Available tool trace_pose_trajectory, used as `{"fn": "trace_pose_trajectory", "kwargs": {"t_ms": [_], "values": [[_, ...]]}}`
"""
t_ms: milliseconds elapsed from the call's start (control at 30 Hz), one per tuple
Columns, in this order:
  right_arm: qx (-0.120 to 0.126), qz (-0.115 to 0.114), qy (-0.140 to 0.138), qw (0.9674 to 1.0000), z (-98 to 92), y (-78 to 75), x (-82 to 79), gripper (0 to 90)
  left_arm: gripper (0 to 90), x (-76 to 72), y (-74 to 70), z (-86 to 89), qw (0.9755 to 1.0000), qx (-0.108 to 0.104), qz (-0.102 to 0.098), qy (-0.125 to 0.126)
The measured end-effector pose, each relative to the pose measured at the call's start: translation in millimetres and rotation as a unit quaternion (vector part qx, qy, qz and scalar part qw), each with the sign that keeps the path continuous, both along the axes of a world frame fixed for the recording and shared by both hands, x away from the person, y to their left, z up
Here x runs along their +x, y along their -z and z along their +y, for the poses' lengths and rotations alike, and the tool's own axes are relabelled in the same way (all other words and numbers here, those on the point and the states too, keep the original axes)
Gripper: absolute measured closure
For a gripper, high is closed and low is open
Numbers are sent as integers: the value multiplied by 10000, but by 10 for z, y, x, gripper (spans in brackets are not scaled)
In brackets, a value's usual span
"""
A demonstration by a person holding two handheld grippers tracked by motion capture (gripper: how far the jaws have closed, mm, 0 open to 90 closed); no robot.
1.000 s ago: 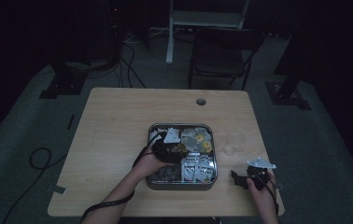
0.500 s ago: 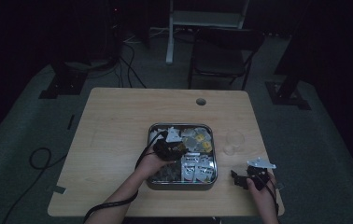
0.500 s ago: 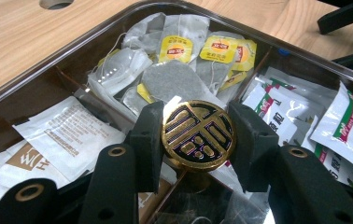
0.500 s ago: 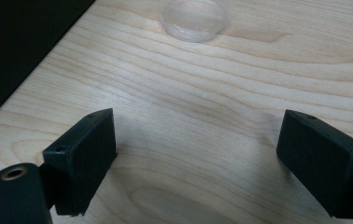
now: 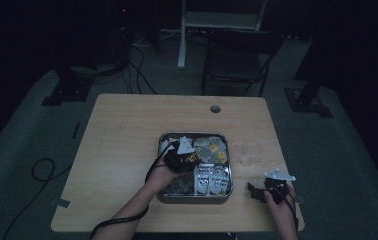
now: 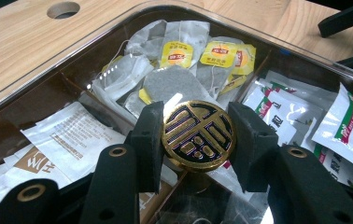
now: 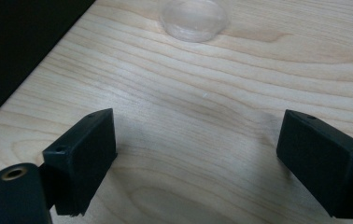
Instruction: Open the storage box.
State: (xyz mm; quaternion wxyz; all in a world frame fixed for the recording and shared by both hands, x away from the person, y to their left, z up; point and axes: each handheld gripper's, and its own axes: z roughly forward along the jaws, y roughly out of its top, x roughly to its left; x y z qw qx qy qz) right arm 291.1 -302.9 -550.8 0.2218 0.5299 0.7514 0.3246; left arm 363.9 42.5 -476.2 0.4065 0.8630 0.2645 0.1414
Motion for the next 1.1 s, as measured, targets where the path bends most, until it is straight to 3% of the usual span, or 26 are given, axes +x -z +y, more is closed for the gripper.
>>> {"fn": "trace_pose_trajectory", "kwargs": {"t_ms": [433, 833, 1100], "values": [[-3, -6, -1, 10000, 0, 0, 1, 114, 598, -33, -165, 53, 10000, -49, -51, 63], [1, 0, 3, 10000, 1, 0, 0, 113, 598, -43, -353, 177, 9998, -132, -160, -43], [1, -1, 4, 10000, 1, 0, 0, 113, 598, -47, -405, 304, 9996, -170, -169, -135]]}}
